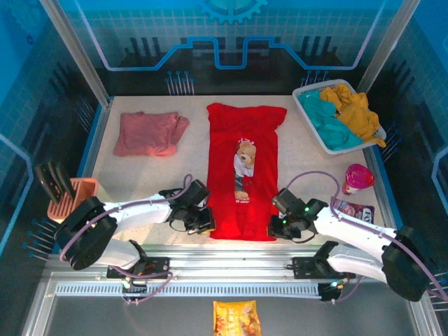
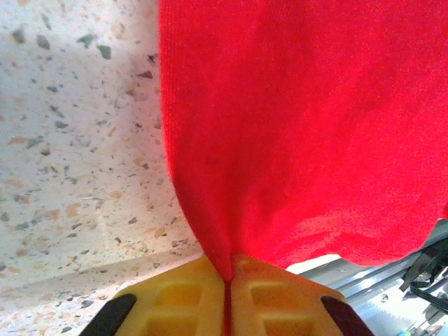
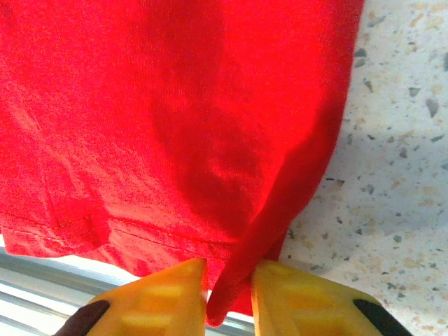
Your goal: Fold and stack the t-shirts
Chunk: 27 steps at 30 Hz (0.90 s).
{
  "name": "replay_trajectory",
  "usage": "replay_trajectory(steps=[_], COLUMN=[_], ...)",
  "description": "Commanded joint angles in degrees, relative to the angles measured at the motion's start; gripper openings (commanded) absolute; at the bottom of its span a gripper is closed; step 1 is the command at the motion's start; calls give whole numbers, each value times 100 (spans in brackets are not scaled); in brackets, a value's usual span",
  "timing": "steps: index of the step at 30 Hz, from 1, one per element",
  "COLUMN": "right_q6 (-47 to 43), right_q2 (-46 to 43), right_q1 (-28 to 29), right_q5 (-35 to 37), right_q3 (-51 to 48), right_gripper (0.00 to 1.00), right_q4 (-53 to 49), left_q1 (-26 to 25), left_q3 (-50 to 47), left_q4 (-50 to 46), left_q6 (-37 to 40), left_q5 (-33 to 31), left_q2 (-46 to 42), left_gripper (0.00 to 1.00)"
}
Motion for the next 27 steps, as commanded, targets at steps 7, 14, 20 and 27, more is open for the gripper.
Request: replay_trajectory(steps=[7, 14, 20, 27], right_q6=[64, 75, 14, -596], right_q2=[-231, -469, -667, -577], right_q1=[52, 48, -28, -747], right_q5=[64, 188, 296, -3], right_q3=[-21, 132, 429, 973], right_gripper=[9, 2, 0, 0], right_q4=[-286, -586, -807, -867], left_q1=[-42, -41, -24, 391], left_q3=[157, 262, 605, 1082], left_q4=[-96, -310, -684, -992], left_q6=[38, 58, 166, 438], left_q5=[-27, -79, -183, -231], left_q2=[-2, -232, -462, -498], left_gripper=[0, 0, 0, 0])
